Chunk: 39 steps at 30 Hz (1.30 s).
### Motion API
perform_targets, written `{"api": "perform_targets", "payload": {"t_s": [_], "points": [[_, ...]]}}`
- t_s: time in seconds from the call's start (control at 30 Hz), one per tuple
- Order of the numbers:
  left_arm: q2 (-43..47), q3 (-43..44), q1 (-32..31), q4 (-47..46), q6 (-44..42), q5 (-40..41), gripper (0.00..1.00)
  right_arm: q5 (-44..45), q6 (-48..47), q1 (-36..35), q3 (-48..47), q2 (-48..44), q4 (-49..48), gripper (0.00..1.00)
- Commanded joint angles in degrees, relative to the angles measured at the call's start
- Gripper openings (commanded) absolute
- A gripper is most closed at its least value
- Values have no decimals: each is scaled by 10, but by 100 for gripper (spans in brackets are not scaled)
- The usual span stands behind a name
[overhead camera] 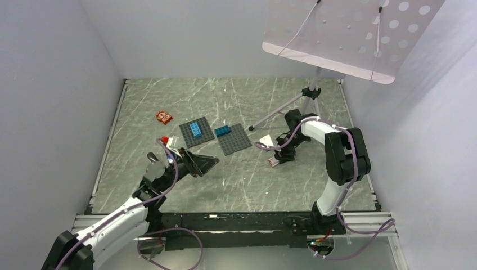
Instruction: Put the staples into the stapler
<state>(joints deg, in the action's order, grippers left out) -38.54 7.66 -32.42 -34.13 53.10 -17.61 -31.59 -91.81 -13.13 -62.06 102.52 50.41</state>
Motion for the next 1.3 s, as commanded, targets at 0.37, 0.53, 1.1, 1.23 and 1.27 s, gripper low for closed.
{"api": "perform_targets", "payload": {"t_s": [0.37, 0.53, 1.1, 1.23, 1.27], "points": [[-198, -18, -119, -211, 111, 134, 55, -63, 197, -93, 99, -130, -107, 45], [-322, -18, -144, -313, 154, 162, 50, -65, 278, -134, 119, -146, -159, 46], [-539, 8, -185, -506, 231, 174, 50, -44, 432, -218, 113, -146, -239, 46], [-557, 17, -192, -504, 240, 190, 52, -48, 446, -226, 110, -148, -250, 46], [-560, 18, -194, -505, 241, 194, 53, -49, 448, -228, 110, -149, -251, 46]]}}
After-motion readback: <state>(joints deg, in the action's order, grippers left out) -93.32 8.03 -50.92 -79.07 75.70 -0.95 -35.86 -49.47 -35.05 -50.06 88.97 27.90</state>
